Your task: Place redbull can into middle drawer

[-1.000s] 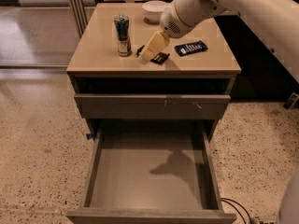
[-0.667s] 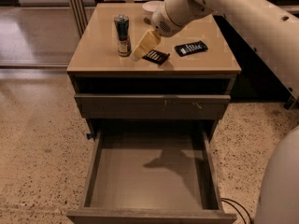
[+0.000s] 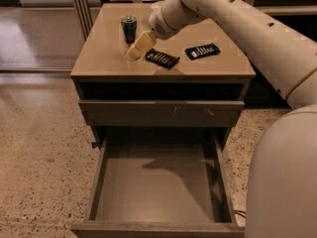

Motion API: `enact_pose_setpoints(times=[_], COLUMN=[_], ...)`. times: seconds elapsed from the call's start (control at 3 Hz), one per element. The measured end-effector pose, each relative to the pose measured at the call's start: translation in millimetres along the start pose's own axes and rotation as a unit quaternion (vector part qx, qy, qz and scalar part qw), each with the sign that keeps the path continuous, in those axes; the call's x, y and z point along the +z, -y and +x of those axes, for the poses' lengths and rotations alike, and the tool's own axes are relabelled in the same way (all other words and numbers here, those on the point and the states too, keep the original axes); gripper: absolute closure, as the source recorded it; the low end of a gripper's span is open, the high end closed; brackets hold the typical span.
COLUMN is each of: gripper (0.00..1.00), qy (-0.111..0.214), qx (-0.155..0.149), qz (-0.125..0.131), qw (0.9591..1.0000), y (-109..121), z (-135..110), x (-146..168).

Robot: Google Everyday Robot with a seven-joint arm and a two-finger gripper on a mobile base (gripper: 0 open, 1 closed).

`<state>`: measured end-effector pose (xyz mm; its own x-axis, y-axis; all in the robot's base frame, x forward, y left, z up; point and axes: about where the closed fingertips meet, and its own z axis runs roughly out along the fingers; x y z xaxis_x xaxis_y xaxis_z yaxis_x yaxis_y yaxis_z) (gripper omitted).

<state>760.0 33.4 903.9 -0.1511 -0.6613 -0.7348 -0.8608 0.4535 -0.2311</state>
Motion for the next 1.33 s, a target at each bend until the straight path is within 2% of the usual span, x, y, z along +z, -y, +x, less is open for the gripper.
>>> enact_pose_setpoints(times=[0.33,0.67,1.0,1.33], gripper=[0.0,0.0,0.0,0.0], qy=[0.0,0.016,0.031,0.053], qx=[0.0,-0.009,-0.021,-0.039], qz=[-0.001,0.002,0.012,0.017], qw=[1.0,0.9998,0.9992,0.9977], y=[0,7,26,44], z=[0,-12,-26,-50], x=[1,17,35,56])
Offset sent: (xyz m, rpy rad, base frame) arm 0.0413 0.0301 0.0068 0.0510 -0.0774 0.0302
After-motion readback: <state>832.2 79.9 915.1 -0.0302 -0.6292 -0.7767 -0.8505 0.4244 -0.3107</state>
